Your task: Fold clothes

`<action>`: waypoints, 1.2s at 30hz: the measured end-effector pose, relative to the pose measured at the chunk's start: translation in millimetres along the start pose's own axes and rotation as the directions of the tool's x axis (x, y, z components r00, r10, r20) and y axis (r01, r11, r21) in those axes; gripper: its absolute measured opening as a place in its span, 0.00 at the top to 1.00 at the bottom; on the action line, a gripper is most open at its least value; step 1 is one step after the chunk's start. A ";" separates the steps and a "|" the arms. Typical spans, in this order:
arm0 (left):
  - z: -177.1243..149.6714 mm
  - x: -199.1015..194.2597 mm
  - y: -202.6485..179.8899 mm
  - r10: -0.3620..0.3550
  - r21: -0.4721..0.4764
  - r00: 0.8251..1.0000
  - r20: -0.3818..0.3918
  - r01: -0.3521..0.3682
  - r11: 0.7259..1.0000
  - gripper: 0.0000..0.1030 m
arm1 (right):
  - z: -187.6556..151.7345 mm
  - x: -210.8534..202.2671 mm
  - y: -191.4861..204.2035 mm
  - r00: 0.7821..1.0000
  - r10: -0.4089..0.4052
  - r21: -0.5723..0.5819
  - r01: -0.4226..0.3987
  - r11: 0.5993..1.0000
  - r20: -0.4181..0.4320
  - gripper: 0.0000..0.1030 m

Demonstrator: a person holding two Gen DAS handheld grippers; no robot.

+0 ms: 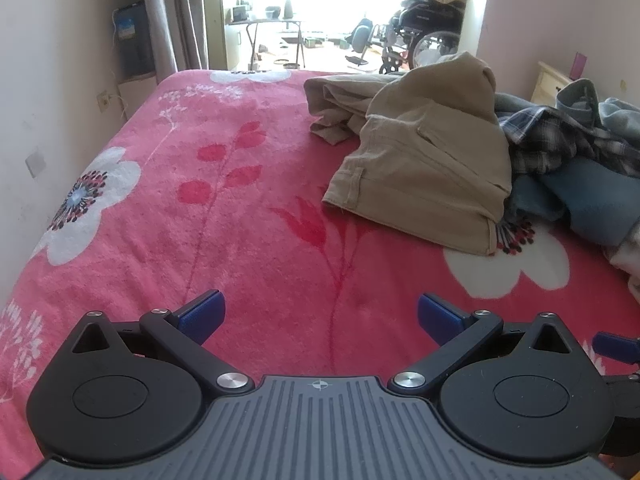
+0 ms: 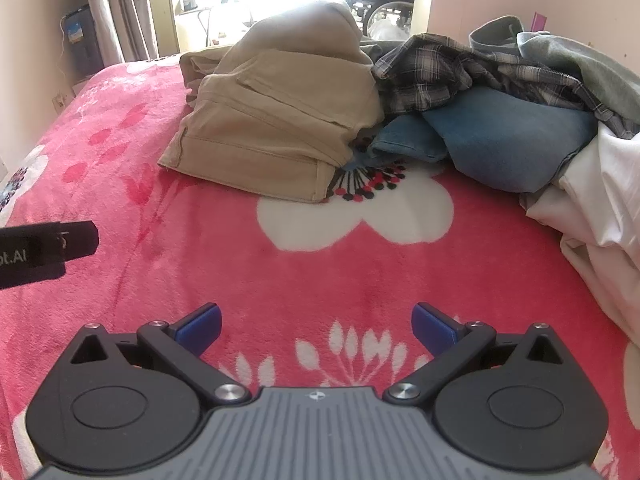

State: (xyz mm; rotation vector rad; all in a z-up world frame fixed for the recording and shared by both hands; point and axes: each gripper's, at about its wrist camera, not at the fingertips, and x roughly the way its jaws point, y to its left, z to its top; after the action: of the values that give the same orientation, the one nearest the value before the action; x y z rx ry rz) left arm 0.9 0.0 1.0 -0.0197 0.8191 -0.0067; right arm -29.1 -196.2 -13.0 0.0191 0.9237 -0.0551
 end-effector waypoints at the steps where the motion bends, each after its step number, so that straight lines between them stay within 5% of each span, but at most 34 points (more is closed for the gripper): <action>1: 1.2 -0.1 0.0 0.006 0.004 1.000 -0.002 -0.006 1.000 0.00 | 0.0 -0.3 0.5 1.000 0.001 0.000 -0.001 1.000 0.000 0.00; 18: -15.1 -1.1 6.2 0.019 -0.066 1.000 0.015 -0.018 0.998 0.00 | 0.3 -5.8 -8.5 1.000 0.010 0.026 -0.010 1.000 0.011 0.00; 26: -14.2 5.8 4.2 0.013 -0.073 0.998 -0.058 -0.017 0.997 0.00 | 0.0 -9.0 -8.7 1.000 0.009 0.030 -0.009 1.000 0.017 0.00; 36: -10.3 -1.9 4.0 0.034 -0.090 0.999 -0.006 -0.034 0.995 0.00 | 0.0 -11.1 -8.4 1.000 0.007 0.030 -0.008 1.000 0.022 0.00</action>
State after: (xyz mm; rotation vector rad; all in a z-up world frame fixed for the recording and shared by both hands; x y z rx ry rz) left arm -8.0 3.9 -4.7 -0.0905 0.8233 0.0625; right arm -36.2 -204.1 -4.1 0.0499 0.9008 -0.0623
